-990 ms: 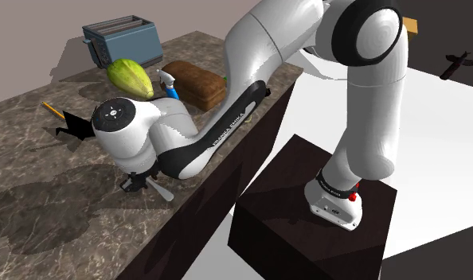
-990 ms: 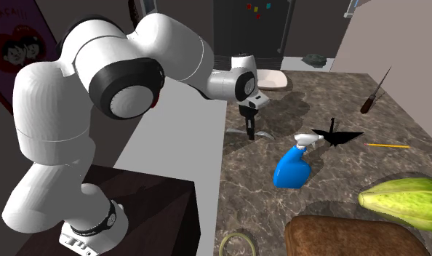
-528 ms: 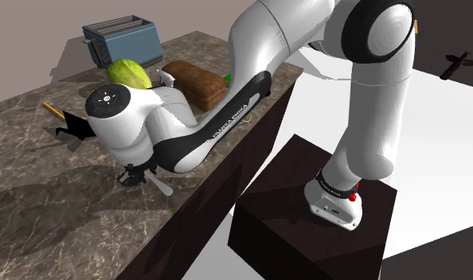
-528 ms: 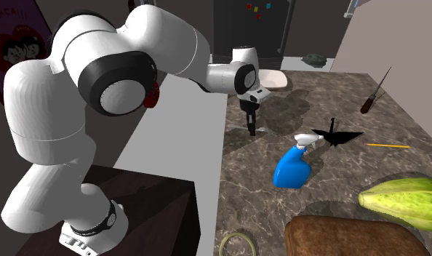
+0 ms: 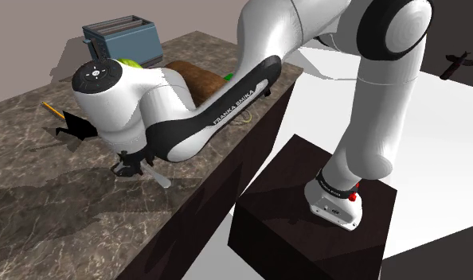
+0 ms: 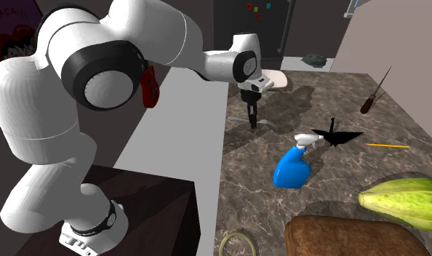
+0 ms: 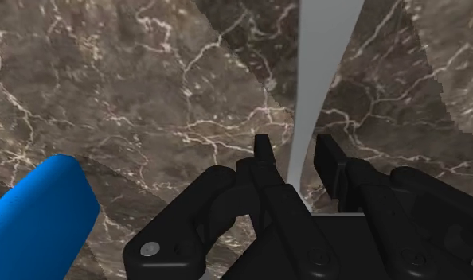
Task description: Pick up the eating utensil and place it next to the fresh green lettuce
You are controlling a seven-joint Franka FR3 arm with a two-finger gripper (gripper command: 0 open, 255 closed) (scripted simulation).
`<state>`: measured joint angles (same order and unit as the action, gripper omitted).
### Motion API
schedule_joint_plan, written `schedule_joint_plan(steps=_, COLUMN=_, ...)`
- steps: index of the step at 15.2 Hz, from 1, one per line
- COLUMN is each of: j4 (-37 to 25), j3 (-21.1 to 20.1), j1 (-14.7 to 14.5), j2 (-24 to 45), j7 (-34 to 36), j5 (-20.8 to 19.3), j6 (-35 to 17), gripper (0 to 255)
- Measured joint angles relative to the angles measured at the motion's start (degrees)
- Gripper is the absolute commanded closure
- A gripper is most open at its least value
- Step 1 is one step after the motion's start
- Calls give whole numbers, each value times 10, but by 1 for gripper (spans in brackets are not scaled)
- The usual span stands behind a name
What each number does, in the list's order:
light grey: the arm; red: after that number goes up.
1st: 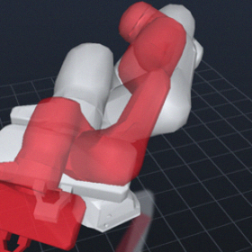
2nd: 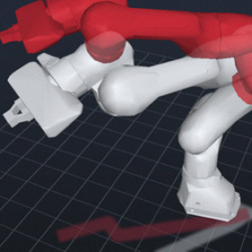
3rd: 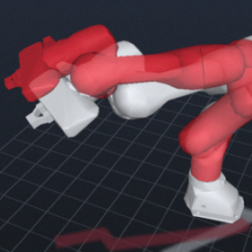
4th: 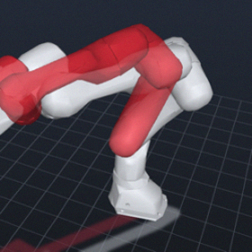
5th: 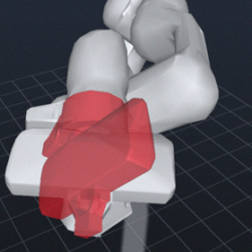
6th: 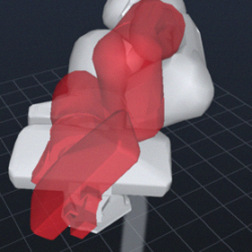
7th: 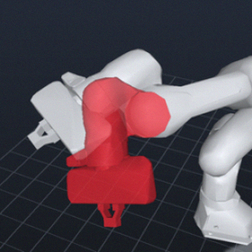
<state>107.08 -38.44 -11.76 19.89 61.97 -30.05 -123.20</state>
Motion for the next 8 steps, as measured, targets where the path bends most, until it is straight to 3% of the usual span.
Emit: schedule_joint_plan(steps=8, j4=-23, j3=-13, j1=8, j2=-29, j7=-26, j5=31, j6=42, gripper=255)
